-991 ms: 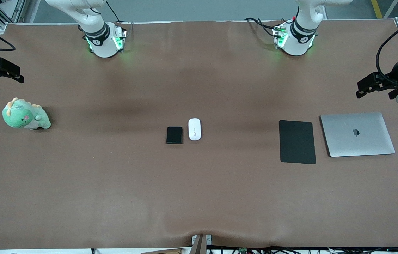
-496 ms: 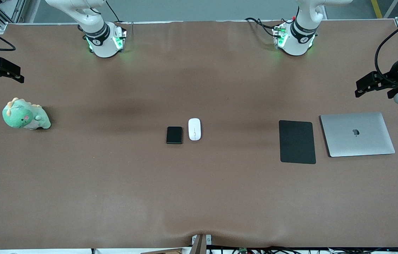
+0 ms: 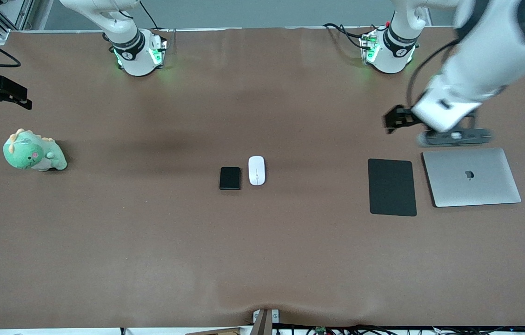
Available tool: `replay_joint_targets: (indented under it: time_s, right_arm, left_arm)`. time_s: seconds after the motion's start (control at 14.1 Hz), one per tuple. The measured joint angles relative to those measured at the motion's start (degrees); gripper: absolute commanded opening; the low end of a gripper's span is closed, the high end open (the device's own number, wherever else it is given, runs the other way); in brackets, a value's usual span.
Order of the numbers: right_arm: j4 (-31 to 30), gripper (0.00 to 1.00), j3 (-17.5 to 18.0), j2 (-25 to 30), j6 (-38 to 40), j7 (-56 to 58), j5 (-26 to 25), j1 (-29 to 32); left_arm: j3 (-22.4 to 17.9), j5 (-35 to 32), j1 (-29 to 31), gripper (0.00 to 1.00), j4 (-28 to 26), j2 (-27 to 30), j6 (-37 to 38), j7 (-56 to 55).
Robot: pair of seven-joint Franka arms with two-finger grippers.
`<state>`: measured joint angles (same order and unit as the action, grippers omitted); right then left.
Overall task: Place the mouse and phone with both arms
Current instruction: 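Reach the left gripper down to the white mouse and grasp it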
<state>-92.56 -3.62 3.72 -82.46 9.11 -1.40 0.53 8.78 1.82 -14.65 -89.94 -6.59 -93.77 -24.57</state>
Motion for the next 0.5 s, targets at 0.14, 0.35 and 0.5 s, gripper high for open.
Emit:
replay_joint_targets:
  time_s: [0.14,0.35,0.5]
  right_arm:
    - [0.0,1.0,0.0,0.0,0.0,0.0,0.0,0.0]
    - [0.0,1.0,-0.1,-0.2,0.0,0.0,0.7,0.1]
    - [0.0,1.0,-0.1,-0.4,0.0,0.0,0.9,0.1]
  left_arm:
    - [0.8,0.0,-4.7,1.0,2.9,-4.3,-1.8,-6.7]
    - [0.7,-0.2,-12.0,1.0,9.4,-11.3,-4.4,-17.6]
    - [0.6,-1.8,-17.6,1.0,11.6,-14.3,-7.6,-25.5]
